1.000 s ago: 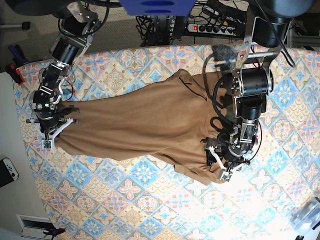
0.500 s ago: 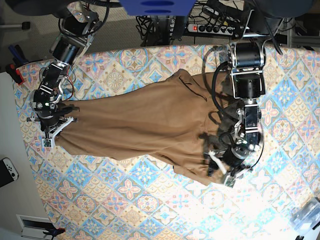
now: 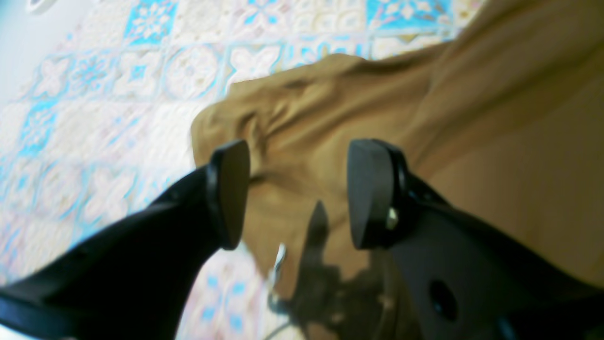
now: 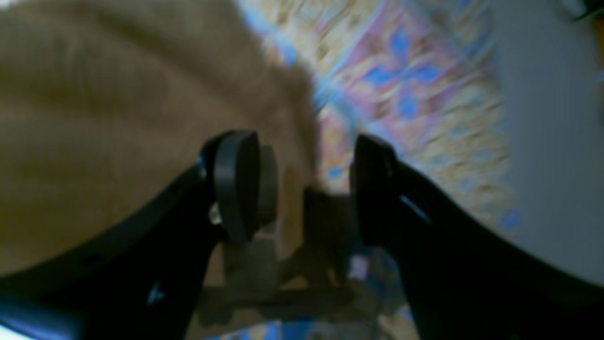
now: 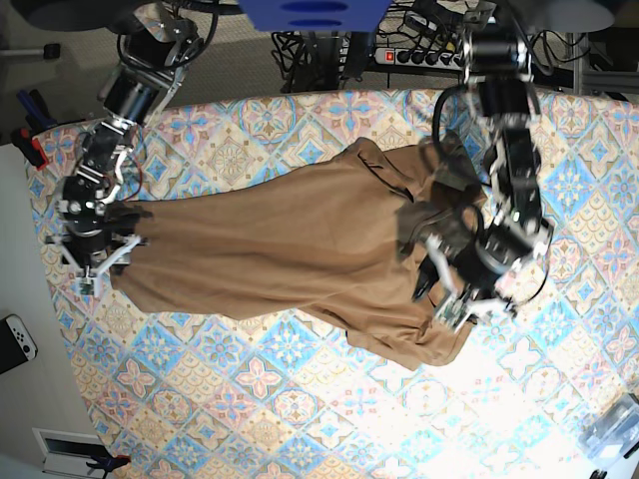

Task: Layout the t-shirt on the table in an organized manner, then fold the t-shirt properly
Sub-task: 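Pull the shirt edges apart with both grippers to spread it flat, then regrasp the shirt edge near the collar with the left gripper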

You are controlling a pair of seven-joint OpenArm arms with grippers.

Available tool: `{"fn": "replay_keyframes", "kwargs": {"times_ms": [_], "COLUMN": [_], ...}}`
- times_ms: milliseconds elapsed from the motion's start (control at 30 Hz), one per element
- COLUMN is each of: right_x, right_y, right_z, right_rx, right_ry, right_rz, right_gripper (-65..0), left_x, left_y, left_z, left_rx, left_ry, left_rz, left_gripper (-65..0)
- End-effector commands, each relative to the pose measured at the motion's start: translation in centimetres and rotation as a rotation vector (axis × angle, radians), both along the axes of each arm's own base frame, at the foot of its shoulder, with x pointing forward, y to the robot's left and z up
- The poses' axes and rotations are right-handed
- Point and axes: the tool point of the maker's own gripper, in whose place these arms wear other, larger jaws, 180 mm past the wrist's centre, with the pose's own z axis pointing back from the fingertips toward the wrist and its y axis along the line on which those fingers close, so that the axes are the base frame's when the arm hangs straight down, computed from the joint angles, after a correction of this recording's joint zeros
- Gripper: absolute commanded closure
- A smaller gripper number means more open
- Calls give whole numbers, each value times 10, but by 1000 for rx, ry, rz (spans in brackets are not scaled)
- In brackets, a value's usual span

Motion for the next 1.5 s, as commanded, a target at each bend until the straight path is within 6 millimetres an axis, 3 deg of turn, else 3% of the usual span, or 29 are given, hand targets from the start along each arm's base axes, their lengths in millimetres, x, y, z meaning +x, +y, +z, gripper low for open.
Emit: {"fn": "replay_keyframes", "kwargs": {"times_ms": [0,167,233,333,500,733,1100,1300,1467], "right_x": [4,-13,-26,-47,-71,-74,-91,-91,-79], "right_y": [-8,-7,-6,-22,-32,-18,-5,-2,26], "right_z": [23,40,31,30,25,4,-63,-67,-71], "right_rx": [-40,-97,-45,57,216,423,615,627,633], "right_ry": [-66,-97,-97,-151,-223,-265,-162,-155,-112], "right_rz": [2,12,-5,-85,-164,-187,-279,-277,-188], "right_gripper": [-309,-309,-309,-309,-309,-309,-309,-309,-309], "left_x": [0,-39,-50,-66,-79,-80,-80,-80,-80], "left_y": [0,3,3,3,10,9,9,8,6], "left_z": [16,3,2,-5,-18,-19,-19,-19,-20], "left_rx": [-1,53,66,80,104,100,100,99,98], "left_ry": [-52,-19,-13,10,54,57,57,57,60], "left_rz": [-6,-40,-46,-52,-54,-53,-53,-54,-59], "left_gripper": [-315,-315,-315,-315,-315,-312,-312,-311,-310]}}
